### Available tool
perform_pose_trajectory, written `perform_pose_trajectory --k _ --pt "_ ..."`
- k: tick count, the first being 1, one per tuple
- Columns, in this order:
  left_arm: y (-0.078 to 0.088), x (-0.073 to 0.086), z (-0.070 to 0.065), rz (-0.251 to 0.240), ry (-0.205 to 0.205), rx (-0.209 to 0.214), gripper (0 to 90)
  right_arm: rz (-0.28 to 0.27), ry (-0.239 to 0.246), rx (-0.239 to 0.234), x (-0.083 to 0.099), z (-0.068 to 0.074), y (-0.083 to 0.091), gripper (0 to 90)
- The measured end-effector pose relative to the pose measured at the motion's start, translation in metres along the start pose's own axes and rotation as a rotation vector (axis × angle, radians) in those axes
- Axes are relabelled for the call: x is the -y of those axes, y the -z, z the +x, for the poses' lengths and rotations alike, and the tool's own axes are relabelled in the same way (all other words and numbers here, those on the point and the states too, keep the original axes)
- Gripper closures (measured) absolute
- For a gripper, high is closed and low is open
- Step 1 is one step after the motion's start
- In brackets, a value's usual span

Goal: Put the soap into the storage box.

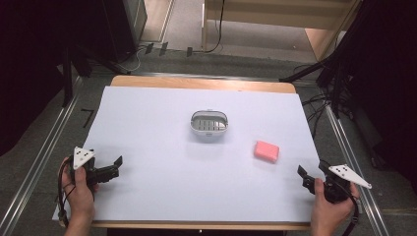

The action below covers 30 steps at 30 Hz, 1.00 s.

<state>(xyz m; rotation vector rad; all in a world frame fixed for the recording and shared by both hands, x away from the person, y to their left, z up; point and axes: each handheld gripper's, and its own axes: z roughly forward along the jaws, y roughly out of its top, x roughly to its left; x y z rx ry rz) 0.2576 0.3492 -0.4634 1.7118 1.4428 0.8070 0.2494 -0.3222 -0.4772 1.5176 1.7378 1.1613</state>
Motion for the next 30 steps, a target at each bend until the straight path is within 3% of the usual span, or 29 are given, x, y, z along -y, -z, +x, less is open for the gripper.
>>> perform_pose_trajectory --k 4,9,18,21,30 --pt "0.0 0.0 0.0 0.0 0.001 0.0 0.0 0.017 0.035 -0.011 -0.003 0.004 0.0 23.3" --pt "0.0 0.0 0.0 0.001 -0.002 0.003 0.0 0.05 0.119 -0.007 -0.012 0.008 -0.001 24.8" --pt "-0.001 0.0 0.0 0.003 -0.002 0.005 0.0 0.167 0.22 -0.046 -0.029 0.011 -0.012 27.3" --pt "-0.001 0.0 0.0 0.006 -0.004 0.005 0.0 0.248 0.281 -0.096 -0.037 0.017 -0.022 30.7" --pt "0.0 0.0 -0.001 0.005 -0.006 0.001 0.0 0.327 0.374 -0.179 -0.052 0.026 -0.037 32.4"
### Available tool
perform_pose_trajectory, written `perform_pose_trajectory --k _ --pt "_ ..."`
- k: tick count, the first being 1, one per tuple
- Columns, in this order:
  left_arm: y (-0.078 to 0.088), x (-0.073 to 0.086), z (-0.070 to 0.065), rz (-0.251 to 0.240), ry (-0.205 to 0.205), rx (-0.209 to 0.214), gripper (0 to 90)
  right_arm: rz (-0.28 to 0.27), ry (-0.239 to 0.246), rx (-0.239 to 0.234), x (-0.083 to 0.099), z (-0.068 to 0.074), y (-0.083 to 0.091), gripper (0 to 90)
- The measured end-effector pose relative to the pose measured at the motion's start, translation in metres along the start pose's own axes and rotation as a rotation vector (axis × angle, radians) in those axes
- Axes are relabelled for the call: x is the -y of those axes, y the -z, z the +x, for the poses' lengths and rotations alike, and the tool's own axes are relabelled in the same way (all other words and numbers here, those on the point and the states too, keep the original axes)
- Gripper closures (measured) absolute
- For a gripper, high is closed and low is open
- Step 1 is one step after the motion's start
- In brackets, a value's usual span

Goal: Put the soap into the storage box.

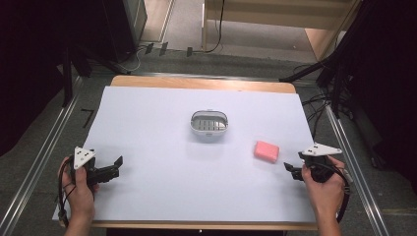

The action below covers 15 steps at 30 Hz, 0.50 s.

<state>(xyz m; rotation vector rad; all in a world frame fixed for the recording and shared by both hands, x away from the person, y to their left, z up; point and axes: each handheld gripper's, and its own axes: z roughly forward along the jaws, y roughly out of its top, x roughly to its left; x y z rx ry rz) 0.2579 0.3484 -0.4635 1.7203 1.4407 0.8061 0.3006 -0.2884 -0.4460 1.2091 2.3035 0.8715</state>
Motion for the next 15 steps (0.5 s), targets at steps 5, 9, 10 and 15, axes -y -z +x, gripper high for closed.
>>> perform_pose_trajectory --k 5,9,10,15 --pt "0.0 0.0 0.0 -0.003 -0.008 0.005 0.0 0.033 0.06 -0.011 -0.014 0.003 -0.005 32.4" --pt "0.0 0.0 0.0 -0.003 -0.006 0.005 0.0 0.046 0.088 -0.035 -0.024 0.004 -0.009 33.4" --pt "0.0 0.0 0.0 -0.003 -0.005 0.004 0.0 0.054 0.088 -0.038 -0.026 0.004 -0.01 33.5" --pt "0.0 0.0 0.0 -0.001 0.0 0.007 0.0 0.063 0.114 -0.047 -0.033 0.003 -0.014 33.5"
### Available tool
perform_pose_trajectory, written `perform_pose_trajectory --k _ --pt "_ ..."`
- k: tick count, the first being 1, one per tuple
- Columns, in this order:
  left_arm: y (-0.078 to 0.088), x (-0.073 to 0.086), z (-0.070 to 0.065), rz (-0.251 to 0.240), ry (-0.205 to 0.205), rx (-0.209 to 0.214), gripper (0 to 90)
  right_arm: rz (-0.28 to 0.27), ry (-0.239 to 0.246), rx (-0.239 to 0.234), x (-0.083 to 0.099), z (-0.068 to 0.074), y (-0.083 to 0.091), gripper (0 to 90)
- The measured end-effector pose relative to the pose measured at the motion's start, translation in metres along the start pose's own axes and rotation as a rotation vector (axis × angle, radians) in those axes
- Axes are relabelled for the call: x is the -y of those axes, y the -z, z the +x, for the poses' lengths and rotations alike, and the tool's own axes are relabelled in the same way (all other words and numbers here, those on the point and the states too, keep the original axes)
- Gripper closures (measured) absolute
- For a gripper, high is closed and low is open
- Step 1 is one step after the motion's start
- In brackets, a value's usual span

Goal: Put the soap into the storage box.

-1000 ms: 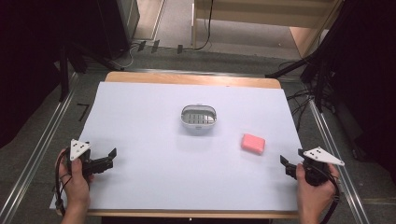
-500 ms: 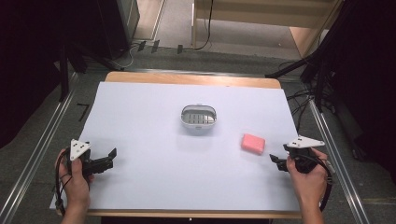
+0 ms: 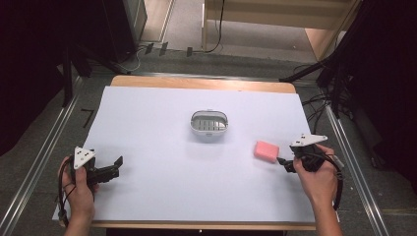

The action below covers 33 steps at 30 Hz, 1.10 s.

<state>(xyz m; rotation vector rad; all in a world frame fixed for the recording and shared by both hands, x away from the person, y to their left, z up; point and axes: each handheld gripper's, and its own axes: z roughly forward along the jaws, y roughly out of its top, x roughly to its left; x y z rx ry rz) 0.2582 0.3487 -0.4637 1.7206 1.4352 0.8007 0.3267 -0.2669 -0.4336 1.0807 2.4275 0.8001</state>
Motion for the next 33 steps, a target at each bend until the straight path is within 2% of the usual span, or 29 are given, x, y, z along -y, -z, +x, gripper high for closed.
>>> perform_pose_trajectory --k 2,10,16,18,24,29,33 --pt "0.0 0.0 0.0 -0.001 0.002 -0.001 0.0 0.013 0.006 -0.006 -0.003 -0.001 -0.001 33.5" --pt "0.0 0.0 0.001 0.004 0.002 0.001 0.0 0.048 0.083 -0.02 -0.02 -0.003 -0.003 31.1" --pt "0.0 0.0 0.0 0.001 0.003 0.002 0.0 0.069 0.106 -0.028 -0.028 -0.004 -0.008 29.0" --pt "0.0 0.0 0.001 0.001 0.002 0.002 0.0 0.091 0.132 -0.029 -0.033 -0.004 -0.011 25.6" --pt "0.0 0.0 0.001 0.002 0.002 0.003 0.0 0.116 0.185 -0.053 -0.042 -0.005 -0.016 24.8" --pt "0.0 0.0 0.001 0.003 0.001 0.004 0.0 0.128 0.188 -0.065 -0.047 -0.006 -0.018 25.0" --pt "0.0 0.0 0.001 0.002 0.002 0.007 0.0 0.159 0.198 -0.095 -0.056 -0.004 -0.023 25.4"
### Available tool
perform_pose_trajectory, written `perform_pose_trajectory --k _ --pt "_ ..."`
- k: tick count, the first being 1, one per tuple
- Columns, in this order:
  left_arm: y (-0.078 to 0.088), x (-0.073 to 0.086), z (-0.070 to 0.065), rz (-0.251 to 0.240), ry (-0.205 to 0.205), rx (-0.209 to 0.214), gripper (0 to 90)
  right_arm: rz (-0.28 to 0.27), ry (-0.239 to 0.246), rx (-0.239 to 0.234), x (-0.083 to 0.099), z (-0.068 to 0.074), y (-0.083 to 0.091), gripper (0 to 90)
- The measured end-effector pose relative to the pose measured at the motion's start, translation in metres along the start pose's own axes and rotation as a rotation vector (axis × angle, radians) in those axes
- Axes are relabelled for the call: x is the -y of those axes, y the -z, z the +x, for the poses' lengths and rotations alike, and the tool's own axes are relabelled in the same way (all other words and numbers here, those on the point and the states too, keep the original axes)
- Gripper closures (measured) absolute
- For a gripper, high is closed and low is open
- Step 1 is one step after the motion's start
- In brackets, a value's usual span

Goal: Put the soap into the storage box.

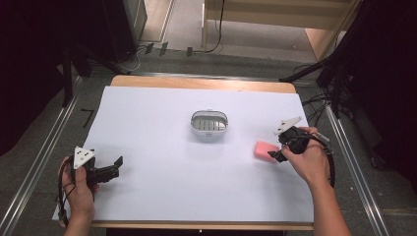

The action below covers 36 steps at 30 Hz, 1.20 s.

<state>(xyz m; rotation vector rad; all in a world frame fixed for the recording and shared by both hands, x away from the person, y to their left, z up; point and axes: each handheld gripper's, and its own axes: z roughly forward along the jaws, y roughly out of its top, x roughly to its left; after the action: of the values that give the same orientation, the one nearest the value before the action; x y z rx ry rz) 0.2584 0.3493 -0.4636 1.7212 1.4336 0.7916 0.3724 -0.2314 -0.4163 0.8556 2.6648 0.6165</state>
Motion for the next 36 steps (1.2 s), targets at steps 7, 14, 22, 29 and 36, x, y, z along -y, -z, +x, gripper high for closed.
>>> perform_pose_trajectory --k 7,14,22,29,36 --pt "0.0 0.0 0.001 0.002 0.002 0.003 0.0 0.048 0.029 -0.021 -0.012 -0.002 -0.007 26.0" --pt "0.0 0.0 0.001 0.001 0.001 0.004 0.0 0.057 0.042 -0.043 -0.017 -0.005 -0.013 26.9" --pt "0.0 0.0 0.0 0.001 0.0 0.005 0.0 0.08 0.057 -0.049 -0.019 -0.007 -0.017 26.9" --pt "0.0 0.0 0.0 0.0 0.0 0.005 0.0 0.097 0.063 -0.065 -0.022 -0.008 -0.022 26.5" --pt "0.0 0.0 0.0 0.001 0.0 0.005 0.0 0.113 0.088 -0.11 -0.025 -0.005 -0.026 27.3"
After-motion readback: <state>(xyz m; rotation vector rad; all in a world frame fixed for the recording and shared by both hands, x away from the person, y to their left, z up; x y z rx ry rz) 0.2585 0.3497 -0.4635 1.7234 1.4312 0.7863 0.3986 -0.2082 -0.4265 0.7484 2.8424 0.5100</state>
